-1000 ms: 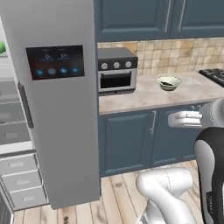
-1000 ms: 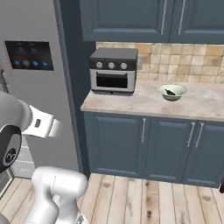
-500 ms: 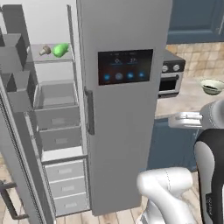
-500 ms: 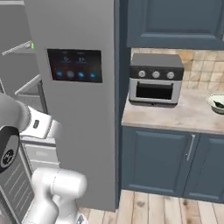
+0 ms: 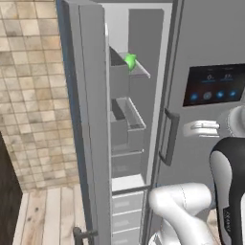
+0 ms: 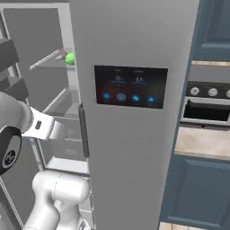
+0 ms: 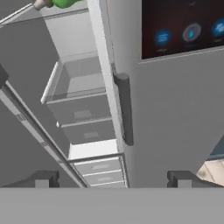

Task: Take the corn, mushroom, and eggplant from the freezer and place them in the bowl on the counter.

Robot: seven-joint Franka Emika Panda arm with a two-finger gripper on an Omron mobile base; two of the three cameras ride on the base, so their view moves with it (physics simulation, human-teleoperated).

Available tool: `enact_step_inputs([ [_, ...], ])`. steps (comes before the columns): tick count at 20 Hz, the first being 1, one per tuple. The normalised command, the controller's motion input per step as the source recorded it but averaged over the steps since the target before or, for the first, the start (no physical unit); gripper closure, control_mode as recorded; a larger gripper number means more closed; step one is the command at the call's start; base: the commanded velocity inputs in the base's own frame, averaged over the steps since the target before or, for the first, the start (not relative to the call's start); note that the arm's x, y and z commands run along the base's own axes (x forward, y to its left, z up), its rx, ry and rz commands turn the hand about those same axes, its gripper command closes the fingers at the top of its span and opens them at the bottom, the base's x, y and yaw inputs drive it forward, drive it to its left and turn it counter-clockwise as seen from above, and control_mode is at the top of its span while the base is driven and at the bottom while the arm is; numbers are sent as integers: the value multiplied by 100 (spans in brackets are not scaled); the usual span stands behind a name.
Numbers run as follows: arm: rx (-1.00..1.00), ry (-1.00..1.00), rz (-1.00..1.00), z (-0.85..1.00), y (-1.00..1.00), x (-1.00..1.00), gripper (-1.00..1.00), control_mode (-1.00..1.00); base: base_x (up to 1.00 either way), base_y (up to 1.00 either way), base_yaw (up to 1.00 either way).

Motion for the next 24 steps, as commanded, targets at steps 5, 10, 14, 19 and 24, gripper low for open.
enact_step_inputs([
  [5,0,0,0,0,0,0,-100,100,23,48,0],
  [10,0,0,0,0,0,0,-100,100,77,-24,2],
  [14,0,0,0,0,0,0,-100,100,1,-52,6],
  [19,0,0,0,0,0,0,-100,100,58,-7,2],
  [24,0,0,0,0,0,0,-100,100,100,73,2],
])
